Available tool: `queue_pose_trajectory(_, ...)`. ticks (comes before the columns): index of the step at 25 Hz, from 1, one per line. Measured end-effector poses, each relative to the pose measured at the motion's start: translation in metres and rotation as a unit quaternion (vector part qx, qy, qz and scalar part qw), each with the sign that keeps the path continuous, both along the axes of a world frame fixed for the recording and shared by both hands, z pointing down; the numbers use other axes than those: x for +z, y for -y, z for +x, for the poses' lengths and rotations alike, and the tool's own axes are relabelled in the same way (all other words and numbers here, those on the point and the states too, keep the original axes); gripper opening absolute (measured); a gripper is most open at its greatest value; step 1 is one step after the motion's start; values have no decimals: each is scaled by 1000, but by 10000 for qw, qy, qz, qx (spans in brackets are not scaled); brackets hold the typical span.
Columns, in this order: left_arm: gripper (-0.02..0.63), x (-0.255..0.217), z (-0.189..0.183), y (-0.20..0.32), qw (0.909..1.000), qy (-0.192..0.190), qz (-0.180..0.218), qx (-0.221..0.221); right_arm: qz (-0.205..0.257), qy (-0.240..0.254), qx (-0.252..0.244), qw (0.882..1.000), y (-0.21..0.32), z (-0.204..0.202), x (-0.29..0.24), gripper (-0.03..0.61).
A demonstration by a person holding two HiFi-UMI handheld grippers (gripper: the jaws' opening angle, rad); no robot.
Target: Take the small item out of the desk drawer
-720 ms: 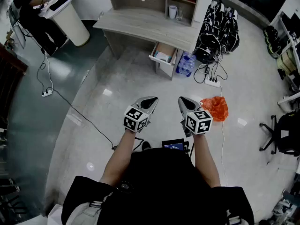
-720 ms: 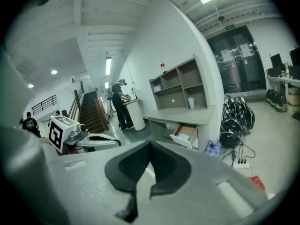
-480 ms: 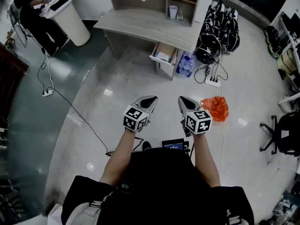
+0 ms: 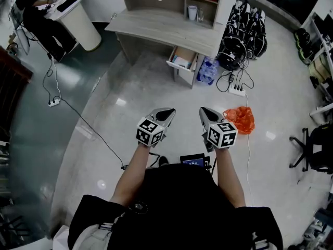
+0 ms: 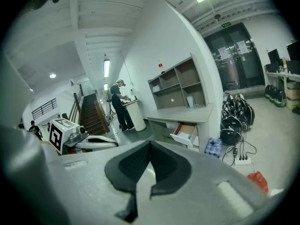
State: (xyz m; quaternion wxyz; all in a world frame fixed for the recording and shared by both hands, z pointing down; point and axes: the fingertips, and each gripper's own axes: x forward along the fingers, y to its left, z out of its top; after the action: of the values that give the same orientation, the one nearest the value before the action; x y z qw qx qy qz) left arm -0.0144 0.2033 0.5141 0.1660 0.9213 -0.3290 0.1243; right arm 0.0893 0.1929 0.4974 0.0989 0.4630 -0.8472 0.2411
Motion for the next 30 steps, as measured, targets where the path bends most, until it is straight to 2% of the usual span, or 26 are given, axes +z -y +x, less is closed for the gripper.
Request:
queue_pose_trajectory(7, 0, 1, 9, -6, 10000, 68, 22, 58, 10, 36, -61, 10000, -4, 7, 1, -3)
queue_pose_trajectory(13, 0, 8, 23, -12, 9993, 331, 51, 149, 26, 95, -82, 9999, -5, 21, 3, -3)
queue_pose_trajectory(24, -2, 11, 40, -11, 9986, 452, 81, -251, 91, 232, -142, 9996, -2, 53, 6, -2)
queue_pose_trajectory(30, -2, 15, 50, -22, 9986, 481, 46, -211, 22, 369, -256, 9990, -6, 58, 11, -3)
